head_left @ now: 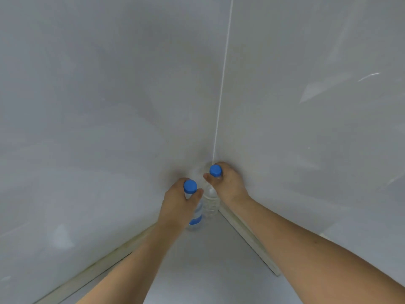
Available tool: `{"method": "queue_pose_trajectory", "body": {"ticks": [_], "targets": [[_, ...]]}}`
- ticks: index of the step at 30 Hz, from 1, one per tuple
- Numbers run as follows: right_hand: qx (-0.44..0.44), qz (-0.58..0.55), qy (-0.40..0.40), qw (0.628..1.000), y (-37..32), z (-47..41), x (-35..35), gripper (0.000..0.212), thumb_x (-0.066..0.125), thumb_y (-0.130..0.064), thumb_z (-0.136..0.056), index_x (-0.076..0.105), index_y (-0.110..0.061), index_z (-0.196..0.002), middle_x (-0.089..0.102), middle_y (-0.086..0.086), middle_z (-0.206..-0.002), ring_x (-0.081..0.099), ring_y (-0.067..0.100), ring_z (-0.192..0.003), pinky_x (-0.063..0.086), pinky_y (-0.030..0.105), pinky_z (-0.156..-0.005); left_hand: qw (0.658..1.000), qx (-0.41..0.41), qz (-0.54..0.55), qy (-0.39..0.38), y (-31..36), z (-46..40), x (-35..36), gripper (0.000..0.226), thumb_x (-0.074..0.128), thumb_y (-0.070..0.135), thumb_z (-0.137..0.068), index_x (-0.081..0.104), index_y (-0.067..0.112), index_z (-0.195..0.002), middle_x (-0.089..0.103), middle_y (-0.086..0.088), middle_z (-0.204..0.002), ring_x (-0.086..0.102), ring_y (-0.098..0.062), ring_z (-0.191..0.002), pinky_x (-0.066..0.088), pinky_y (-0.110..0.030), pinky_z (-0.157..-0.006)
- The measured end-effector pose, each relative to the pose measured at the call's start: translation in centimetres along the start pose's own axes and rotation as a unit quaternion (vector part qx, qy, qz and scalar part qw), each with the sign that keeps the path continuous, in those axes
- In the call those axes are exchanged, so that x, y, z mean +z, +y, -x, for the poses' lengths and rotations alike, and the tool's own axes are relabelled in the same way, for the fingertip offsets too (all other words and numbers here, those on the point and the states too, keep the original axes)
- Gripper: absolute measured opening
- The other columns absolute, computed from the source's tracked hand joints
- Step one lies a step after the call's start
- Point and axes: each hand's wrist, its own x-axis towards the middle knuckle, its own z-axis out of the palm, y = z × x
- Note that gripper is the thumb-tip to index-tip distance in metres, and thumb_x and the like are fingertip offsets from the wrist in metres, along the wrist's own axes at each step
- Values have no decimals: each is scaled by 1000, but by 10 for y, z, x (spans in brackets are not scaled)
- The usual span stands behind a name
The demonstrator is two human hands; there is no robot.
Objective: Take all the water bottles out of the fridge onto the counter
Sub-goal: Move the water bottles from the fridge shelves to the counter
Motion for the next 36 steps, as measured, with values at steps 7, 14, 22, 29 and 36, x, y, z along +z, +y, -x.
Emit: {"method": "queue_pose_trajectory", "body": {"ticks": [7, 14, 22, 29, 36], "targets": [[25, -22, -56, 998, 5, 1, -3, 26, 67, -32, -89, 59, -23, -113, 60, -11, -107, 53, 5, -99, 37, 18, -85, 999, 25, -40, -7, -5, -4, 6, 20, 67, 39, -89, 55, 26, -99, 60, 11, -86, 58, -8, -78, 43, -22, -67], [59, 0, -72, 996, 7, 24, -19, 50, 57, -28, -96, 42, -15, -143, 47, 1, -145, 44, 19, -133, 36, 32, -108, 998, 5, -54, -16, 3, 1, 2, 22, 67, 34, -89, 56, 22, -105, 60, 7, -92, 59, -15, -86, 42, -24, -71], [46, 54, -44, 996, -28, 81, -62, 50, 57, -24, -95, 43, -15, -142, 44, 2, -147, 43, 18, -133, 35, 27, -109, 989, 51, -141, -7, 51, 36, -26, 54, 52, 35, -98, 37, 16, -147, 42, -1, -150, 48, -20, -130, 38, -31, -103], [7, 98, -10, 995, -69, 168, -124, 56, 58, -24, -94, 38, -17, -146, 41, 2, -149, 40, 16, -135, 37, 29, -108, 953, 167, -253, -23, 112, 101, -51, 51, 47, 34, -100, 38, 15, -146, 40, -1, -150, 46, -22, -129, 37, -32, -101], [-4, 119, 57, 991, -93, 258, -200, 56, 58, -27, -93, 38, -18, -145, 40, 1, -149, 38, 17, -136, 34, 28, -109, 913, 279, -293, -48, 177, 179, -49, 52, 46, 31, -101, 34, 12, -148, 36, -4, -152, 35, -24, -138, 36, -36, -106]]}}
